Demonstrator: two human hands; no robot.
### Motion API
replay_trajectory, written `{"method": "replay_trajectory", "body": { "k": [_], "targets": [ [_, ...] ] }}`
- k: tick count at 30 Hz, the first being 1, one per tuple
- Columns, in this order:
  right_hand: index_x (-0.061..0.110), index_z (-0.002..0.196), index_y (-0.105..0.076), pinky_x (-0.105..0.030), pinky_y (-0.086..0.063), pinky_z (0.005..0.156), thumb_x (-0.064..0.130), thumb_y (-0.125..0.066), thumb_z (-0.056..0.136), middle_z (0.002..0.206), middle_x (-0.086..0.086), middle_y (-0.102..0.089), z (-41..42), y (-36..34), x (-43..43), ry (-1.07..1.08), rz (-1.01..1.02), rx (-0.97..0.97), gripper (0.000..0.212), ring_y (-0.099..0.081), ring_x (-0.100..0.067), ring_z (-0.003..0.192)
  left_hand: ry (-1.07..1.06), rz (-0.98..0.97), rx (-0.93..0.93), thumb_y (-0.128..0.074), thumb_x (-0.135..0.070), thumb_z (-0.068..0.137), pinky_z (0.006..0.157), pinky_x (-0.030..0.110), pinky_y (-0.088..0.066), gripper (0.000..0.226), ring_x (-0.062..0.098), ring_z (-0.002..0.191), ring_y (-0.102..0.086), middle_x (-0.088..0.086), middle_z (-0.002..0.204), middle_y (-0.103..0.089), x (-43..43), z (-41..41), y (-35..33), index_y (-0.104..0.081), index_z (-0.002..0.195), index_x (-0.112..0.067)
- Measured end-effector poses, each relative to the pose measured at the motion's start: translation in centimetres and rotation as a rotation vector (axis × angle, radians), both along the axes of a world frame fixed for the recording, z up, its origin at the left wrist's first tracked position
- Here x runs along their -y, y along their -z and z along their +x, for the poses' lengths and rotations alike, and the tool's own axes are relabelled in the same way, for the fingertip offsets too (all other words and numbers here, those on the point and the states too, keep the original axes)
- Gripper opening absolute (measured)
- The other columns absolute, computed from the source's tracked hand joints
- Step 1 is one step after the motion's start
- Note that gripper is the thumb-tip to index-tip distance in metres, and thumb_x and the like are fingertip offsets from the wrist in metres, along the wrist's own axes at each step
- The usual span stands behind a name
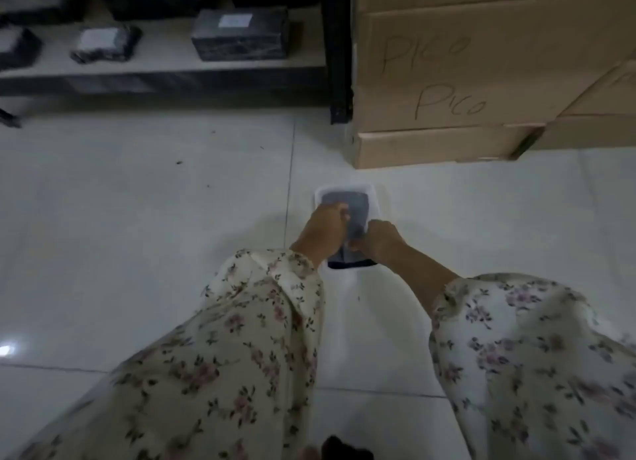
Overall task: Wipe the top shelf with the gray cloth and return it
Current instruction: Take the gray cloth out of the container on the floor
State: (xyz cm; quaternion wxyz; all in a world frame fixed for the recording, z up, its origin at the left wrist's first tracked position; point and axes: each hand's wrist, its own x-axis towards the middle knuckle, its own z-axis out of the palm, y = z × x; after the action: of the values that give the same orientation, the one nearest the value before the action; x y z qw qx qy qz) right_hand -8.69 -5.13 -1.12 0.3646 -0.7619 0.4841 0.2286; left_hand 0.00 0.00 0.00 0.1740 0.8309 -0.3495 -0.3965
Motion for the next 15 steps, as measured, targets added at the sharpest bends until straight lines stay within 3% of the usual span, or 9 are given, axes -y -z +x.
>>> {"method": "replay_trajectory", "body": {
  "k": [2,5,7,9,12,15],
  "targets": [
    [-0.001,0.125,-0.046,-0.039,-0.044,0.093,0.034,-0.058,0.086,0.128,-0.021,-0.053,0.9,1.9,0.0,0.103,0.034,-0.049,0.054,-0.051,-0.034,0.117,0.042,0.063,0.031,-0.036,-0.008,0.097,0.1,0.03,-0.034,0.041,0.034,0.127,-0.043,0.022,0.139,-0.043,0.6,0.0,1.1,-0.038,0.137,-0.001],
    [0.002,0.135,-0.033,-0.043,-0.046,0.096,0.03,-0.061,0.084,0.133,-0.019,-0.047,2.0,3.9,-0.6,0.193,0.062,-0.042,0.065,-0.048,-0.033,0.119,-0.13,0.076,-0.045,-0.034,-0.015,0.099,0.107,0.039,-0.033,0.043,0.039,0.128,-0.04,0.028,0.141,-0.038,1.4,0.4,3.1,-0.035,0.136,0.007],
    [0.002,0.137,-0.027,-0.043,-0.044,0.094,0.025,-0.059,0.085,0.133,-0.019,-0.043,2.1,4.7,-1.0,0.278,-0.03,0.011,0.066,-0.048,-0.033,0.119,-0.169,0.072,-0.105,-0.031,-0.014,0.1,0.104,0.03,-0.029,0.042,0.034,0.131,-0.038,0.022,0.144,-0.036,2.1,0.6,3.5,-0.032,0.139,0.001],
    [0.001,0.13,-0.037,-0.042,-0.047,0.087,0.021,-0.054,0.087,0.125,-0.019,-0.052,2.0,4.7,-1.1,0.38,-0.077,0.075,0.05,-0.054,-0.034,0.111,-0.221,0.055,-0.157,-0.033,-0.007,0.098,0.101,0.027,-0.031,0.042,0.031,0.131,-0.038,0.019,0.144,-0.039,2.3,1.0,2.7,-0.034,0.139,-0.002],
    [-0.001,0.109,-0.056,-0.042,-0.053,0.082,0.018,-0.052,0.087,0.106,-0.021,-0.065,2.0,3.1,-0.4,0.547,0.071,0.184,0.029,-0.063,-0.035,0.096,-0.223,0.047,-0.173,-0.038,-0.006,0.095,0.101,0.029,-0.034,0.047,0.031,0.13,-0.04,0.018,0.144,-0.039,2.2,1.7,1.7,-0.032,0.142,-0.008],
    [-0.004,0.105,-0.06,-0.045,-0.054,0.082,-0.003,-0.058,0.076,0.102,-0.026,-0.066,1.1,-0.8,0.2,0.725,0.277,0.372,0.029,-0.064,-0.037,0.09,-0.324,-0.016,-0.275,-0.043,-0.009,0.095,0.104,0.033,-0.036,0.05,0.031,0.128,-0.041,0.016,0.144,-0.038,1.8,1.7,-0.8,-0.028,0.143,-0.01]
  ]
}}
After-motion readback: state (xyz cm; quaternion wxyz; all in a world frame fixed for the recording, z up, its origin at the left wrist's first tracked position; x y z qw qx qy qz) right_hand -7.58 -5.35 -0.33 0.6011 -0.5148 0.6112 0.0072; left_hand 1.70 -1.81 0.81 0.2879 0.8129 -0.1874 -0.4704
